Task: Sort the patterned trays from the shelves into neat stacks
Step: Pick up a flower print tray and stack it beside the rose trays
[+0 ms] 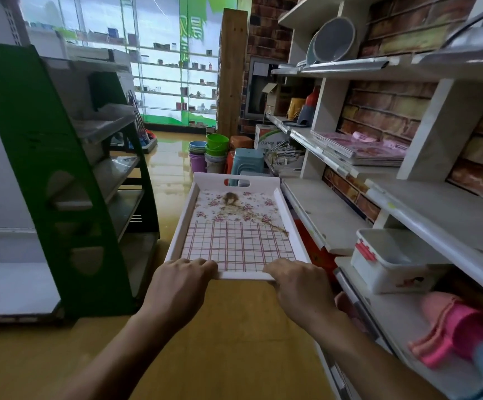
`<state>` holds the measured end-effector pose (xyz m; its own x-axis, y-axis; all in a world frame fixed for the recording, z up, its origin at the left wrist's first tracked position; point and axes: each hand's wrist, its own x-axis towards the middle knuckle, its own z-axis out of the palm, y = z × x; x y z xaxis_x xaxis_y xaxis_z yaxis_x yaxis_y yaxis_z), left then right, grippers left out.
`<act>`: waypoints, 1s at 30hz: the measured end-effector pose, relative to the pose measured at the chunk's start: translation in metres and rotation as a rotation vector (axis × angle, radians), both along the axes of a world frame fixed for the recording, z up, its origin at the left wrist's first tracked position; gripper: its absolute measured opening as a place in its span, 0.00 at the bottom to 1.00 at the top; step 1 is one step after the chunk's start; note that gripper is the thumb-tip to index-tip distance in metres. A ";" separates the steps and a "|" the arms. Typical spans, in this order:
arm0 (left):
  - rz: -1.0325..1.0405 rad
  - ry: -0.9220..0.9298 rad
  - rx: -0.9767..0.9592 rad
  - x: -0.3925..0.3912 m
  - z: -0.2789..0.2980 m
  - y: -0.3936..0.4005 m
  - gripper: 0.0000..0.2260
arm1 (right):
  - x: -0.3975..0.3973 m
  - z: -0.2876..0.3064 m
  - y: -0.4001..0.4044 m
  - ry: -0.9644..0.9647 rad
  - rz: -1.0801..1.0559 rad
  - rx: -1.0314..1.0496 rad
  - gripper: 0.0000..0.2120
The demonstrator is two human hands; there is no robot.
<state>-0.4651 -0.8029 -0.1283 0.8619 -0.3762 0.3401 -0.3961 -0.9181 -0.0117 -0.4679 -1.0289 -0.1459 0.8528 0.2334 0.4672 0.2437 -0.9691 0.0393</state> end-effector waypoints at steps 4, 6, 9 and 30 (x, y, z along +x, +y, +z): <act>0.010 0.010 -0.018 0.043 -0.004 0.007 0.10 | 0.048 -0.002 0.006 0.001 0.022 0.000 0.08; 0.022 0.009 -0.015 0.069 -0.007 0.010 0.10 | 0.076 -0.005 0.009 0.001 0.033 -0.005 0.08; 0.042 0.018 0.003 0.113 -0.009 0.012 0.10 | 0.125 -0.012 0.011 -0.004 0.053 0.000 0.08; 0.013 -0.005 0.026 0.440 -0.014 -0.011 0.04 | 0.439 -0.014 -0.011 0.004 0.025 0.000 0.09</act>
<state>-0.0255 -0.8138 -0.1425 0.8650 -0.3739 0.3348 -0.3843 -0.9225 -0.0374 -0.0289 -1.0399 -0.1596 0.8484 0.2544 0.4642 0.2676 -0.9628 0.0385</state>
